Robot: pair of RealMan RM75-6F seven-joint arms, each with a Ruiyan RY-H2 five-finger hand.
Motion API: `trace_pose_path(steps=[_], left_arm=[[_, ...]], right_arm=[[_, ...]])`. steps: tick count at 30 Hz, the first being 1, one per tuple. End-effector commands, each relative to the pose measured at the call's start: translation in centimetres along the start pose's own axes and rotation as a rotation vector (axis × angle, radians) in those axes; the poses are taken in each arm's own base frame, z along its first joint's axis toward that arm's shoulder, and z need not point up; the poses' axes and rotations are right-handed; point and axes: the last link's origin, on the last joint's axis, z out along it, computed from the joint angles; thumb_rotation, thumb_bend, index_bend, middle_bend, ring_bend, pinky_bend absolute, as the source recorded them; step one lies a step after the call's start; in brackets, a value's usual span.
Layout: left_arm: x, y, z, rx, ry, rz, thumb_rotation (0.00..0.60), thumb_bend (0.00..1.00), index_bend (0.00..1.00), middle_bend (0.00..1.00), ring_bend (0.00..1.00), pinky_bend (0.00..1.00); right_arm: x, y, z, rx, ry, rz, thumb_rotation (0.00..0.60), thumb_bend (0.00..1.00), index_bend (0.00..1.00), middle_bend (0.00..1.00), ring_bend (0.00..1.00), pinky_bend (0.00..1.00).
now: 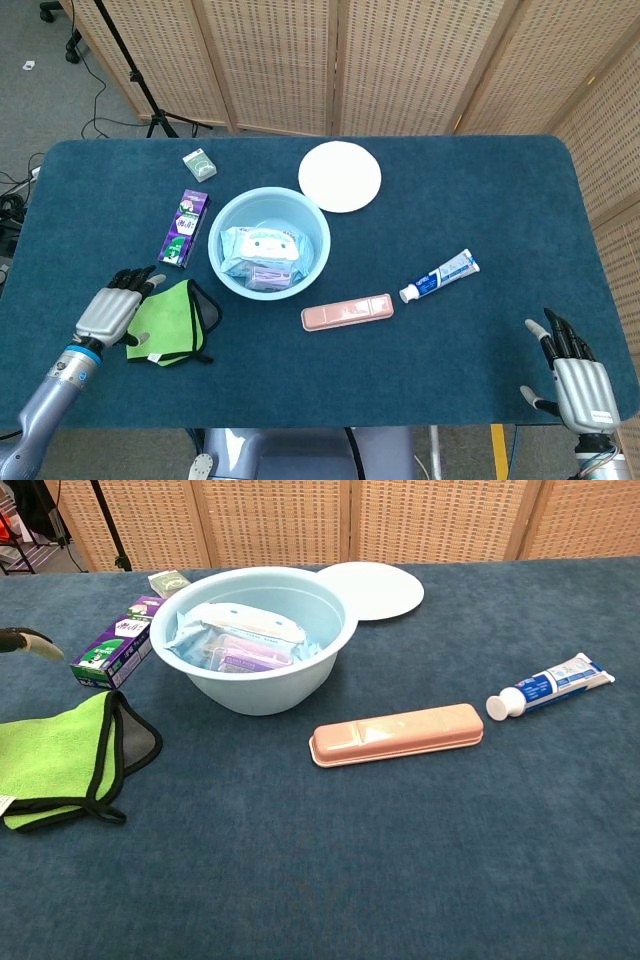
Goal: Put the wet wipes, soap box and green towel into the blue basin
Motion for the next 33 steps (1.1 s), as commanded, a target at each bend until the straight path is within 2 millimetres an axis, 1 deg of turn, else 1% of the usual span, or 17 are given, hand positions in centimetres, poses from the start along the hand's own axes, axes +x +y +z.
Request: trace_pose_path(steps=[1,10,15,20,23,27,29,30,32,33], left_arm=[[-0.6,0.3,0.5,0.004,-0.043,0.012,0.600,0.21,0.00,0.00,0.00,0.00],[-1.6,0.3,0.7,0.038,-0.109,0.065,0.600,0.21,0.00,0.00,0.00,0.00],[-2.0,-0.1,1.0,0.082,-0.089,0.097,0.600,0.21,0.00,0.00,0.00,0.00],[-2.8,-0.3,1.4,0.101,-0.095,0.130,0.600,0.22,0.01,0.00,0.00,0.02],[-3.5,-0.3,1.7,0.105,-0.101,0.143,0.600,0.22,0.06,0.00,0.00,0.04],[-4.2,-0.1,2.1,0.104,-0.093,0.174,0.600,0.23,0.15,0.00,0.01,0.09],[-4.5,0.2,2.4,0.099,-0.074,0.191,0.600,0.24,0.21,0.00,0.04,0.12],[-4.7,0.4,2.5,0.099,-0.066,0.193,0.600,0.25,0.26,0.00,0.07,0.15],[-4.8,0.7,2.7,0.095,-0.031,0.202,0.600,0.27,0.33,0.04,0.13,0.21],[-4.9,0.8,2.8,0.093,-0.017,0.206,0.600,0.28,0.37,0.09,0.17,0.24]], right_arm=[[0.0,0.0,0.0,-0.001,0.000,0.002,0.600,0.18,0.14,0.00,0.00,0.17],[0.1,0.1,0.1,-0.005,0.001,0.008,0.600,0.18,0.14,0.00,0.00,0.17],[0.2,0.1,0.0,-0.006,0.004,0.011,0.600,0.18,0.14,0.00,0.00,0.17],[0.3,0.1,0.0,-0.006,0.006,0.014,0.600,0.18,0.14,0.00,0.00,0.17],[0.3,0.1,0.0,-0.006,0.004,0.015,0.600,0.18,0.14,0.00,0.00,0.17],[0.3,0.1,0.0,-0.005,0.004,0.017,0.600,0.18,0.14,0.00,0.00,0.17],[0.3,0.1,0.0,-0.004,0.002,0.017,0.600,0.18,0.14,0.00,0.00,0.17],[0.3,0.1,0.0,-0.005,0.002,0.018,0.600,0.18,0.14,0.00,0.00,0.17],[0.3,0.1,0.0,-0.005,0.002,0.019,0.600,0.18,0.14,0.00,0.00,0.17],[0.3,0.1,0.0,-0.005,0.002,0.020,0.600,0.18,0.14,0.00,0.00,0.17]])
